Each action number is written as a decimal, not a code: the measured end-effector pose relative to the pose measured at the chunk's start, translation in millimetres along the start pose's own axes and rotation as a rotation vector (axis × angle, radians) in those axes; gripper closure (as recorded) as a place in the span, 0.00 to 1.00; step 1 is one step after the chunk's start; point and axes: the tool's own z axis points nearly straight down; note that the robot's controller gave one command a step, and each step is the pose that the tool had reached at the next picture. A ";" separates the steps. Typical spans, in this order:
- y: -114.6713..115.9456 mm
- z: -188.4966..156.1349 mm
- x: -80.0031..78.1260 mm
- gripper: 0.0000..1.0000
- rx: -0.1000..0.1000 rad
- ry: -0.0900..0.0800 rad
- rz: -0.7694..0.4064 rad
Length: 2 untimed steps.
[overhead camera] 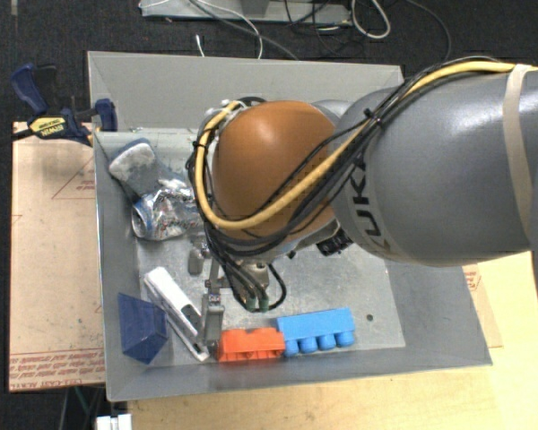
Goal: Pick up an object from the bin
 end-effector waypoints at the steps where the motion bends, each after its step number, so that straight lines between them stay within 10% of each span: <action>1: -1.5 -4.0 -2.1 0.00 -0.002 -0.008 0.006; 2: 19.2 146.3 -9.4 0.00 -0.010 -0.020 0.201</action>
Offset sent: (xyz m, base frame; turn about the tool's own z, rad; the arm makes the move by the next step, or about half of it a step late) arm 0.0043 0.0201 -0.1661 0.2227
